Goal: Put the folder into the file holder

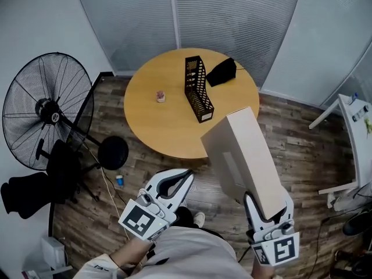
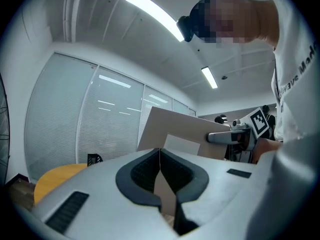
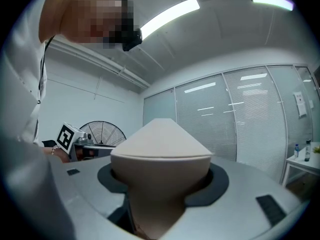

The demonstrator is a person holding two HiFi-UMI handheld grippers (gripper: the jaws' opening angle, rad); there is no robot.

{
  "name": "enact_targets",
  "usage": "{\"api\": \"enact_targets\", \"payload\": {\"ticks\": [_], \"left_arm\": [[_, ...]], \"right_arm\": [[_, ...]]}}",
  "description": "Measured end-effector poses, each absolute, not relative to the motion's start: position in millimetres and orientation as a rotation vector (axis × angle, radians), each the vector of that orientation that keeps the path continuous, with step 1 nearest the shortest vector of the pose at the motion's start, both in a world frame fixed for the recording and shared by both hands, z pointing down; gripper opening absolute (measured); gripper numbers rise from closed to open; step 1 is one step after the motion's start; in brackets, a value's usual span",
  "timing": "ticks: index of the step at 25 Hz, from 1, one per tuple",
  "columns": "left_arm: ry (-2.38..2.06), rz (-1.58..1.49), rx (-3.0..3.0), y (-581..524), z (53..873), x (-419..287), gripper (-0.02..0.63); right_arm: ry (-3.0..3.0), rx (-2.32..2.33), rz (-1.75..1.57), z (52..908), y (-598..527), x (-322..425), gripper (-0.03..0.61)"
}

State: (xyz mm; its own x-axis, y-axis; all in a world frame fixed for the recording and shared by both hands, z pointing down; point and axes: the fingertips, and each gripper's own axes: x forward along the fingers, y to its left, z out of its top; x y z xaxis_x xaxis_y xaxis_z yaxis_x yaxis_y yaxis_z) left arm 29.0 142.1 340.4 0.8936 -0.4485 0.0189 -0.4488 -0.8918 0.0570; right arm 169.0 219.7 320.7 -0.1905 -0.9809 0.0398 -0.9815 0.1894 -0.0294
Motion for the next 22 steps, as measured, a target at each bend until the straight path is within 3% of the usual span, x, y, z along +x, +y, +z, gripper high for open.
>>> {"api": "enact_targets", "payload": {"ticks": [22], "left_arm": [[-0.673,0.012,2.982,-2.6,353.3,43.5,0.026]], "right_arm": [[-2.373,2.009,0.11,332.0,77.4,183.0,0.293]]}}
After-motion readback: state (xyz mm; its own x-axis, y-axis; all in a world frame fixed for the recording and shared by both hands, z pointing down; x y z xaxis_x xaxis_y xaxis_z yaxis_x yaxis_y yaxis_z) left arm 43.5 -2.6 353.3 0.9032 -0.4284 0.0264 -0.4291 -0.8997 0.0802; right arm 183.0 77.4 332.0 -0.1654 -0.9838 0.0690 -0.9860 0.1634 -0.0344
